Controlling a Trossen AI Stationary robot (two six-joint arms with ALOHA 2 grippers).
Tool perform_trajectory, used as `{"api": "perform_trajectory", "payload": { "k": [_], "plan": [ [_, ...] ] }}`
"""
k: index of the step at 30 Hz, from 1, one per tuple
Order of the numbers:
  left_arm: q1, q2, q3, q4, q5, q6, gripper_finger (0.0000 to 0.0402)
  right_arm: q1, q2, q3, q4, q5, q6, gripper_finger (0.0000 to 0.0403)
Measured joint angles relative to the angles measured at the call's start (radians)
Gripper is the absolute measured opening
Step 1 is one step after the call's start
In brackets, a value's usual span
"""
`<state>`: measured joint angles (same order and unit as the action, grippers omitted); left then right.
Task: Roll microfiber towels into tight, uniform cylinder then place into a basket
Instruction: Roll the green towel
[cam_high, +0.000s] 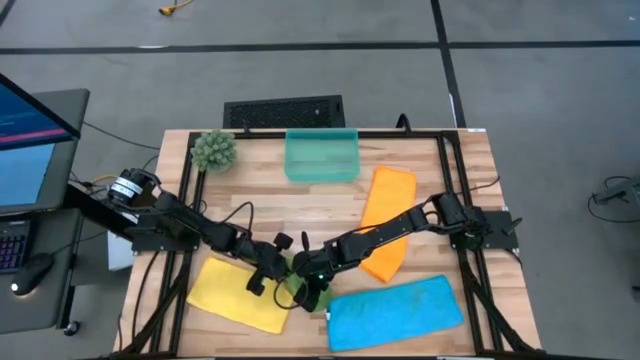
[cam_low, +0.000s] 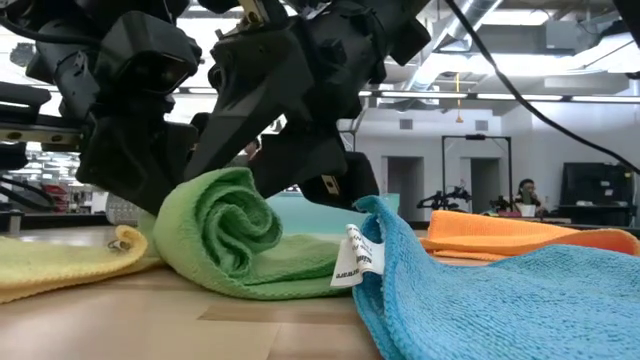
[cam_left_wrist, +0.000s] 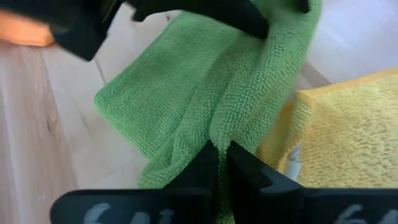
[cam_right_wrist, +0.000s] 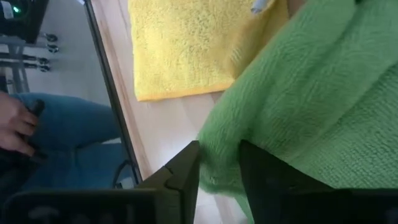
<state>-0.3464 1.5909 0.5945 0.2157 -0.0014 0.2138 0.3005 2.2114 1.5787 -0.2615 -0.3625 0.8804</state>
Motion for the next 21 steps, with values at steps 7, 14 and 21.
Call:
{"api": "perform_trajectory", "payload": {
  "k": [7,14,21],
  "plan": [
    [0.008,0.0,0.0,-0.005,-0.003,-0.001,0.001,0.011,-0.096,-0.002,-0.151,0.101,-0.058,0.0138],
    [0.01,0.0,0.0,-0.026,-0.003,-0.034,0.001,0.082,-0.213,0.002,-0.249,0.272,-0.095,0.0134],
    [0.017,0.0,0.0,-0.034,-0.004,-0.151,0.0011,0.2,-0.196,0.001,-0.262,0.281,-0.095,0.0133]
  ]
}}
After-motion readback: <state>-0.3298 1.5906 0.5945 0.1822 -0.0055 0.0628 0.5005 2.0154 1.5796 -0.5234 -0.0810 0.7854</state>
